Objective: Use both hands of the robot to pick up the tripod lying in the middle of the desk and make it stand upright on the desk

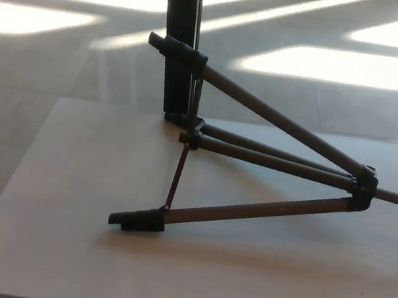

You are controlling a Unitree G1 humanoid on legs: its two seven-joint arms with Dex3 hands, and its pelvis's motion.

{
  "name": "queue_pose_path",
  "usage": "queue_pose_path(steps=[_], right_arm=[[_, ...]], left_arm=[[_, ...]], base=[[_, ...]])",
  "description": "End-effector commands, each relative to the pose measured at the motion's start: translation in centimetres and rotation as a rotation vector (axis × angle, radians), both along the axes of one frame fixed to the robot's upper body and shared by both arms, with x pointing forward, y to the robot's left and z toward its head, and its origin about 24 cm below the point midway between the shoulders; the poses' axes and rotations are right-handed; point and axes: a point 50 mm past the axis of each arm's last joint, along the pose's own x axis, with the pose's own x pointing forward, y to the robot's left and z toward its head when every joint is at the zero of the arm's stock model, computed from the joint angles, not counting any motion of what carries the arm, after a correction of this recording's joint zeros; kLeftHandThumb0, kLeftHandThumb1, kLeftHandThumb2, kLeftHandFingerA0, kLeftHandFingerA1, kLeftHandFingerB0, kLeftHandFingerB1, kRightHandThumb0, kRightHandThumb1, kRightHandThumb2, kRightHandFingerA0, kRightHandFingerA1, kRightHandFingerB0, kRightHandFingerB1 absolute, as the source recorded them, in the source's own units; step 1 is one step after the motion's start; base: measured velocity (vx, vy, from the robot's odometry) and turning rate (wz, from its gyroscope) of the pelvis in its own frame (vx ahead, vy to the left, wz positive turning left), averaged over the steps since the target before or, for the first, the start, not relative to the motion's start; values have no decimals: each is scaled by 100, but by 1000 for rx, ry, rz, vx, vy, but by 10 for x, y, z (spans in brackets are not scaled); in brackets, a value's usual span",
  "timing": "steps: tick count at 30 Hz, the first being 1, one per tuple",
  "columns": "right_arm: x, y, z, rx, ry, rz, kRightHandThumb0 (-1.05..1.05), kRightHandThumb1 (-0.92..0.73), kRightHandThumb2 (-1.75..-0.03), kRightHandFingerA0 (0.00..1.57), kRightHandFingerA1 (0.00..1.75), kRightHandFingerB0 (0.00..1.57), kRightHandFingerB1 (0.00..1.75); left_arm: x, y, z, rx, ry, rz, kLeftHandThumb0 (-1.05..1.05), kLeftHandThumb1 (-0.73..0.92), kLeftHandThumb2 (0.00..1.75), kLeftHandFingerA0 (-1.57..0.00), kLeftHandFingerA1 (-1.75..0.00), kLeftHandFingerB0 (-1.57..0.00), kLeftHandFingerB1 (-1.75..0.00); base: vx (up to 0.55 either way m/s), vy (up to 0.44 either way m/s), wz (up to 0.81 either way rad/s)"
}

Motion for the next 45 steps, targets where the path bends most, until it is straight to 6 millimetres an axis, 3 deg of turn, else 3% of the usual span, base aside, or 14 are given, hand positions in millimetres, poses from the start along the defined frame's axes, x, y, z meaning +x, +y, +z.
queue_pose_path(steps=[1,6,8,11,19,20,21,27,29,30,31,33,35,45], right_arm=[[16,-33,81,77,-554,-225,-69,-72,-62,37,67,25,34],[48,-24,132,-161,-921,-319,-58,-72,-61,34,94,25,45],[61,-11,161,-284,-1016,-303,-65,-55,-94,45,75,26,54],[65,-3,173,-316,-1077,-287,-62,-71,-61,43,82,35,46],[108,65,269,-445,-1490,45,-56,-75,-63,47,81,42,41],[114,72,273,-413,-1500,86,-60,-61,-97,46,76,33,54],[121,79,276,-396,-1518,178,-62,-81,-64,36,79,31,41],[143,114,279,-230,-1502,461,-79,-84,-65,19,60,15,32],[150,133,277,-193,-1464,587,-38,-47,-108,4,54,0,50],[155,145,274,-140,-1455,613,-86,-70,-108,3,53,9,42],[164,165,268,-89,-1430,655,-74,-67,-109,9,57,2,44],[168,180,263,-38,-1413,679,-80,-88,-67,13,67,16,40],[169,188,260,-24,-1400,700,-82,-87,-67,16,70,18,43],[167,226,233,150,-1249,793,-84,-85,-65,27,88,26,55]], left_arm=[[29,16,21,4,-395,194,-80,79,64,-41,-81,-35,-58],[71,29,54,70,-696,163,-77,83,64,-47,-76,-40,-52],[96,32,75,88,-818,112,-85,62,84,-49,-70,-44,-54],[109,31,87,109,-862,85,-80,79,65,-52,-66,-47,-47],[205,-21,246,277,-1378,-316,-86,64,61,-73,-45,-70,-40],[210,-27,258,287,-1393,-361,-88,65,61,-66,-46,-65,-39],[217,-35,271,304,-1412,-398,-93,57,65,-64,-49,-63,-40],[242,-75,313,430,-1463,-612,-80,69,62,-47,-49,-50,-38],[254,-97,325,455,-1450,-730,-80,72,62,-38,-54,-42,-39],[262,-113,331,477,-1442,-798,-76,74,62,-34,-62,-35,-45],[273,-140,341,504,-1434,-890,-76,76,63,-32,-62,-32,-47],[281,-154,344,518,-1438,-945,-76,62,105,-31,-63,-23,-53],[284,-160,345,512,-1442,-976,-71,79,65,-32,-56,-31,-42],[308,-203,359,564,-1442,-1147,-73,77,63,-35,-57,-35,-40]], base=[[0,0,0],[0,0,0],[0,0,0],[0,0,0],[0,0,0],[0,0,0],[0,0,0],[0,0,0],[0,0,0],[0,0,0],[0,0,0],[0,0,0],[0,0,0],[0,0,0]])
